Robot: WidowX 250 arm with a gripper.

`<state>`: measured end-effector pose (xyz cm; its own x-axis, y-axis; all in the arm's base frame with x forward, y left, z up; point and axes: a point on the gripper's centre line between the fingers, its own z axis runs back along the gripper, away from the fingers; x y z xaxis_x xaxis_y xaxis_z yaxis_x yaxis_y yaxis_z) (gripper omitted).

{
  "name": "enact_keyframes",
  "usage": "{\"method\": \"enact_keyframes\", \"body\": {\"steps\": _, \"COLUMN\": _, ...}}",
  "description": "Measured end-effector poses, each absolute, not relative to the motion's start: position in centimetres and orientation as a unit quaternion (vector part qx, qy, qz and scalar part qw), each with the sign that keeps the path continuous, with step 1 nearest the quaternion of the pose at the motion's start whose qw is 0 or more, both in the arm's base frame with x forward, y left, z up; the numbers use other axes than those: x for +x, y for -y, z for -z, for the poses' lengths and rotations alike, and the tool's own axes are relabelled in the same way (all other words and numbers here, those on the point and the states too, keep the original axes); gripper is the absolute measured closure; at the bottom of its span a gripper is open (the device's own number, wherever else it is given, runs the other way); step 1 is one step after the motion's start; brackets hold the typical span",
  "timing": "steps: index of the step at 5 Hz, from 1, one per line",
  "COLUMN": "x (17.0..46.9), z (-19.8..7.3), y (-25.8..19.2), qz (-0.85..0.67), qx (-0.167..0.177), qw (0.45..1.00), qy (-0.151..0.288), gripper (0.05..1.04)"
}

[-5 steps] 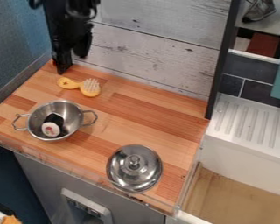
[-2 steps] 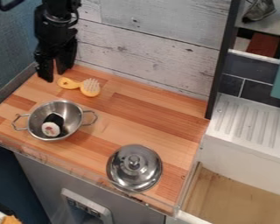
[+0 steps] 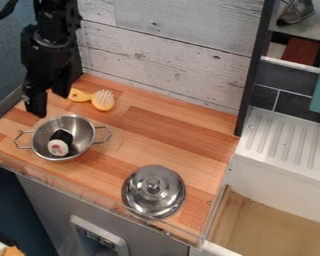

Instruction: Put the sushi on the right upper side of the table

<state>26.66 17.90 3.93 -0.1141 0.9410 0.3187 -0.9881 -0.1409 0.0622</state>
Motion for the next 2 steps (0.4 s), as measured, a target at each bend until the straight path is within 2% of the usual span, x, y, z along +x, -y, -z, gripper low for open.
{"method": "enact_keyframes", "body": {"steps": 2, "x": 25.6, "z": -0.9, "y": -17.2, "qz": -0.748, "qx": 0.142, "qw": 0.645, "qy": 0.067, "gripper": 0.083}}
